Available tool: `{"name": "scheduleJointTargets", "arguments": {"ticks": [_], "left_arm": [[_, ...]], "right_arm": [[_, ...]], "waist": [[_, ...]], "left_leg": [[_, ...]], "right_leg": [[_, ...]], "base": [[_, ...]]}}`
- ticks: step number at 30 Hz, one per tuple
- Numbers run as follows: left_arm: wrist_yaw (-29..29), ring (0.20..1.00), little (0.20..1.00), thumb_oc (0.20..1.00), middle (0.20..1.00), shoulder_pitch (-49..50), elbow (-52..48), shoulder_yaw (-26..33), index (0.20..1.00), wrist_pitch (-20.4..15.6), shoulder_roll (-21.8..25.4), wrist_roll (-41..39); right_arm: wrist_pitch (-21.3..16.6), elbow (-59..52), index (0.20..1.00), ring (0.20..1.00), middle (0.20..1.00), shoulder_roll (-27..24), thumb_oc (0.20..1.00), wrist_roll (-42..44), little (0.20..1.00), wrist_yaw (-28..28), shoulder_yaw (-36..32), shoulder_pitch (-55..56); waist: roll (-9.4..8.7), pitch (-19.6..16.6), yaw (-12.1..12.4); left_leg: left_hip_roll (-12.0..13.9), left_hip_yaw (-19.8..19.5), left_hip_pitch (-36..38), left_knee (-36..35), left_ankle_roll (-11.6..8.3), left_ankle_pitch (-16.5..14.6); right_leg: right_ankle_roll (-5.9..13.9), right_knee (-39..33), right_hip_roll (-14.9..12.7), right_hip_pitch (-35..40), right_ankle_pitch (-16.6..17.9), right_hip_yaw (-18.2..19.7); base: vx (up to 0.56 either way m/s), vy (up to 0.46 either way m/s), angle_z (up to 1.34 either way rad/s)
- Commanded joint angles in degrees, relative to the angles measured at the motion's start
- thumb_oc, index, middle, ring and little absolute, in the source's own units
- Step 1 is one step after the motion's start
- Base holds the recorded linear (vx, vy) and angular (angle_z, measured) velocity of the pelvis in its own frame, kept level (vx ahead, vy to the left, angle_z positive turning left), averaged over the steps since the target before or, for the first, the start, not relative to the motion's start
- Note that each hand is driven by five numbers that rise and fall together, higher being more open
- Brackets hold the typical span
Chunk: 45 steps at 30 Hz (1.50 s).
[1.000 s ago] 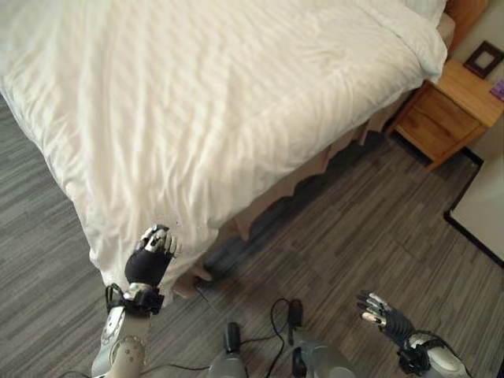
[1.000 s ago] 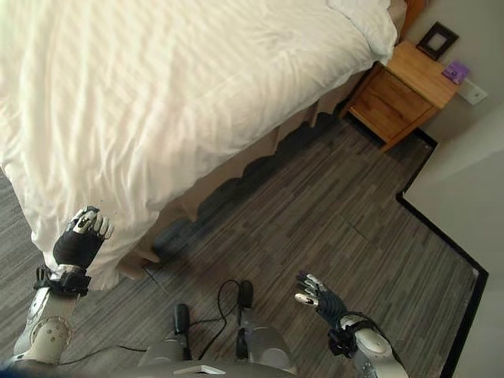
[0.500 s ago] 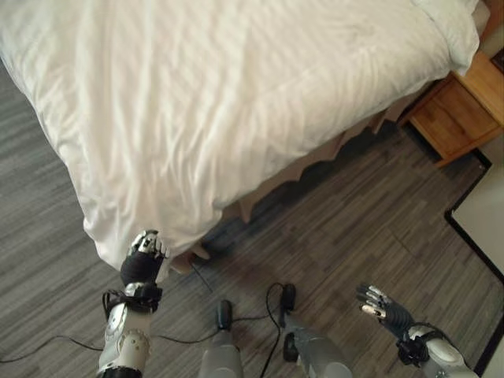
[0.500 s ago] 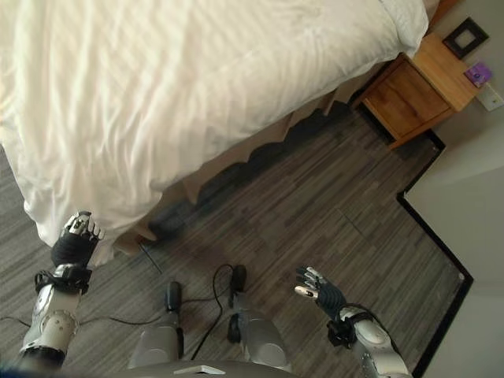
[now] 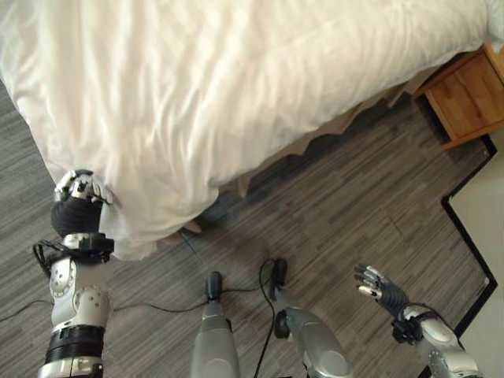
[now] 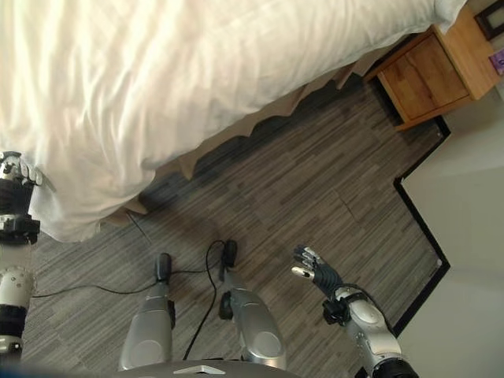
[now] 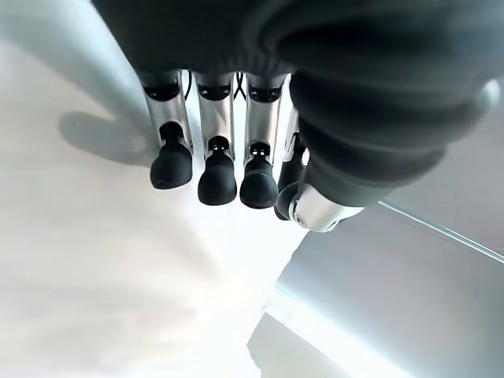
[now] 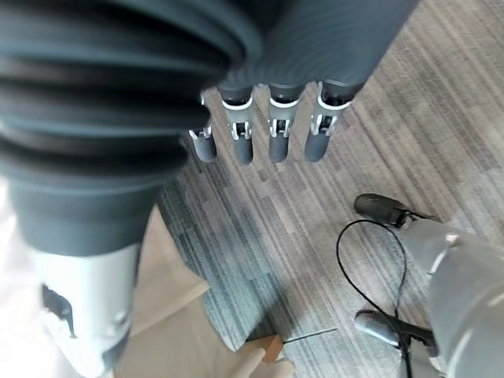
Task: Making the bed.
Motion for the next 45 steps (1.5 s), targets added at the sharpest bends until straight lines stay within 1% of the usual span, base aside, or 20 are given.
{"name": "scheduleJointTargets", "arguments": {"ticks": [1,5,6,7,12,17,23,26,27,28,29,33,34,35,38,39,40,41,44,45], "left_arm": [[0.61,0.2,0.2,0.2,0.2,-3.0,0.25,1.29,0.2,-4.13,0.73,-1.42],[2.03,0.2,0.2,0.2,0.2,-4.92,4.36,0.39,0.2,-3.95,0.63,-1.55],[3.88,0.2,0.2,0.2,0.2,-9.63,12.99,-2.26,0.2,-2.79,1.91,-1.71],[3.77,0.2,0.2,0.2,0.2,-9.85,13.2,-2.36,0.2,-2.81,2.01,-1.8],[6.35,0.2,0.2,0.2,0.2,-16.76,26.39,-3.22,0.2,-1.29,3.43,-2.69],[7.92,0.2,0.2,0.2,0.2,-14.93,38.75,3.76,0.2,-0.68,-1.0,-7.36],[9.15,0.2,0.2,0.2,0.2,-10.56,42.73,9.73,0.2,-2.2,-4.27,-10.93],[10.95,0.2,0.2,0.2,0.2,-6.63,44.45,15.41,0.2,-4.19,-4.33,-15.05],[10.94,0.2,0.2,0.2,0.2,-6.56,44.47,15.43,0.2,-4.18,-4.33,-15.06],[13.05,0.2,0.2,0.2,0.2,-4.51,45.72,19.12,0.2,-5.75,-3.34,-16.67],[13.05,0.2,0.2,0.2,0.2,-4.48,45.74,19.19,0.2,-5.73,-3.27,-16.67],[14.41,0.2,0.2,0.2,0.2,-0.72,41.04,22.86,0.2,-9.75,-3.16,-17.32],[14.68,0.2,0.2,0.2,0.2,2.02,37.31,25.03,0.2,-12.34,-3.24,-17.74],[14.81,0.2,0.2,0.2,0.2,2.14,37.08,25.06,0.2,-12.37,-3.39,-17.65],[15.02,0.2,0.2,0.2,0.2,6.5,31.3,26.13,0.2,-14.08,-3.44,-13.81],[15.13,0.2,0.2,0.2,0.2,6.53,31.2,26.14,0.2,-14.08,-3.52,-13.71],[14.12,0.2,0.2,0.2,0.2,10.63,26.53,23.98,0.2,-13.48,-4.88,-8.95],[14.34,0.2,0.2,0.2,0.2,10.67,26.31,23.94,0.2,-13.46,-5.04,-8.75],[15.38,0.2,0.2,0.2,0.2,14.52,16.64,18.14,0.2,-12.09,-8.14,2.22],[14.5,0.354,0.354,0.354,0.354,14.81,14.44,16.73,0.354,-11.48,-9.78,3.11]], "right_arm": [[-2.27,-2.13,1.0,1.0,1.0,-1.62,1.0,1.98,1.0,-1.17,0.17,-2.92],[-2.6,-2.23,1.0,1.0,1.0,-2.03,1.0,2.33,1.0,-1.97,0.31,-4.24],[-3.18,-1.92,1.0,1.0,1.0,-2.4,1.0,2.91,1.0,-3.54,1.34,-6.9],[-3.19,-1.88,1.0,1.0,1.0,-2.35,1.0,2.91,1.0,-3.54,1.29,-6.96],[-4.51,-1.74,1.0,1.0,1.0,-0.95,1.0,4.91,1.0,-7.07,1.99,-11.16],[-5.68,-0.62,1.0,1.0,1.0,2.15,1.0,6.49,1.0,-9.52,2.2,-10.68],[-5.96,0.7,1.0,1.0,1.0,3.58,1.0,7.12,1.0,-9.84,3.33,-7.5],[-5.61,1.32,1.0,1.0,1.0,3.84,1.0,7.67,1.0,-9.31,4.22,-5.18],[-5.61,1.33,1.0,1.0,1.0,3.82,1.0,7.67,1.0,-9.31,4.28,-5.15],[-5.17,1.91,1.0,1.0,1.0,3.79,1.0,7.38,1.0,-9.06,4.8,-4.22],[-5.19,1.91,1.0,1.0,1.0,3.82,1.0,7.38,1.0,-9.06,4.87,-4.25],[-5.09,2.82,1.0,1.0,1.0,3.68,1.0,6.56,1.0,-8.59,4.88,-2.42],[-5.03,3.57,1.0,1.0,1.0,3.59,1.0,5.95,1.0,-8.19,4.06,-1.13],[-5.05,3.57,1.0,1.0,1.0,3.57,1.0,5.93,1.0,-8.17,4.07,-1.07],[-4.7,4.18,1.0,1.0,1.0,3.41,1.0,4.59,1.0,-6.93,2.67,1.1],[-4.7,4.17,1.0,1.0,1.0,3.38,1.0,4.58,1.0,-6.93,2.67,1.12],[-3.95,5.27,1.0,1.0,1.0,2.85,1.0,2.28,1.0,-5.97,1.11,2.27],[-3.93,5.2,1.0,1.0,1.0,2.79,1.0,2.27,1.0,-5.97,1.04,2.36],[-3.14,5.75,1.0,1.0,1.0,2.21,1.0,0.38,1.0,-5.62,-1.29,2.43],[-2.92,5.48,1.0,1.0,1.0,2.14,1.0,-0.18,1.0,-5.65,-2.1,2.15]], "waist": [[1.05,1.24,0.81],[0.41,2.7,0.46],[-0.42,4.31,-0.36],[-0.43,4.32,-0.35],[-2.2,5.59,-2.21],[-3.52,5.17,-2.94],[-2.95,4.26,-2.61],[-2.01,3.1,-1.75],[-1.97,3.04,-1.77],[-1.06,2.17,-0.92],[-1.15,2.19,-0.99],[0.73,0.26,0.79],[1.83,-0.8,1.98],[1.83,-0.77,1.94],[3.8,-2.77,3.21],[3.82,-2.8,3.17],[6.35,-5.31,3.92],[6.41,-5.3,3.93],[8.84,-8.33,4.04],[9.57,-9.6,3.94]], "left_leg": [[-0.14,-2.12,-3.25,-3.59,0.78,6.67],[0.23,-2.27,-4.94,-3.12,0.69,6.71],[0.71,-2.65,-7.45,-2.74,0.38,7.4],[0.7,-2.69,-7.56,-2.71,0.38,7.41],[1.79,-2.54,-10.73,-3.44,-0.41,8.43],[2.3,-1.6,-10.25,-4.09,-0.46,7.79],[1.96,-1.33,-8.32,-4.65,-0.38,7.08],[1.65,-1.25,-6.82,-5.02,-0.35,7.03],[1.72,-1.26,-6.66,-4.92,-0.4,6.58],[1.55,-1.23,-5.78,-5.01,-0.46,6.34],[1.48,-1.21,-5.88,-5.13,-0.41,6.78],[1.16,-1.62,-4.19,-5.09,-0.4,6.11],[0.67,-2.01,-3.21,-5.11,-0.36,5.93],[0.61,-2.02,-3.28,-5.23,-0.31,6.36],[-0.08,-2.56,-1.37,-5.2,-0.24,6.13],[-0.1,-2.59,-1.4,-5.23,-0.23,6.19],[-0.89,-2.74,1.13,-5.1,-0.11,5.48],[-0.93,-2.75,1.07,-5.22,-0.07,5.84],[-1.86,-3.34,3.81,-5.29,0.31,5.56],[-2.17,-3.54,4.59,-5.29,0.45,5.47]], "right_leg": [[4.81,4.84,-1.07,3.48,-6.53,-0.42],[4.72,5.57,-0.87,2.14,-6.54,-0.69],[4.64,6.26,-0.5,-0.03,-6.23,-0.79],[4.63,6.29,-0.5,-0.12,-6.24,-0.82],[4.92,5.49,0.35,-3.54,-4.93,-0.89],[4.86,4.17,0.96,-3.89,-4.91,0.23],[4.69,3.6,0.87,-2.22,-5.92,0.45],[4.57,3.32,0.72,-1.05,-6.19,0.35],[4.6,3.3,0.79,-0.84,-6.45,0.36],[4.49,3.3,0.68,-0.01,-6.76,0.26],[4.45,3.28,0.61,-0.14,-6.49,0.24],[4.27,3.4,0.39,1.78,-7.53,-0.28],[4.09,3.59,0.18,2.83,-8.13,-0.45],[4.06,3.58,0.12,2.74,-7.88,-0.5],[3.92,3.92,-0.41,4.82,-8.74,-1.15],[3.92,3.89,-0.42,4.81,-8.69,-1.18],[3.89,3.96,-1.01,7.68,-9.59,-1.53],[3.89,3.88,-1.04,7.61,-9.32,-1.57],[4.0,3.91,-1.7,10.52,-9.64,-1.91],[4.04,3.95,-1.93,11.34,-9.85,-2.04]], "base": [[-0.02,-0.008,0.07],[-0.04,-0.017,0.04],[-0.07,-0.022,0.08],[-0.09,-0.028,0.08],[-0.03,-0.008,0.04],[0.04,0.0,-0.09],[0.05,-0.024,-0.12],[0.03,-0.024,-0.04],[0.05,-0.038,0.01],[0.0,0.0,0.0],[0.02,-0.03,-0.04],[0.05,-0.037,0.01],[0.03,-0.032,0.13],[0.03,-0.023,0.19],[0.03,-0.011,0.27],[0.09,0.033,0.21],[0.05,0.048,0.17],[0.09,0.058,0.14],[0.06,0.043,0.16],[0.02,0.029,0.25]]}}
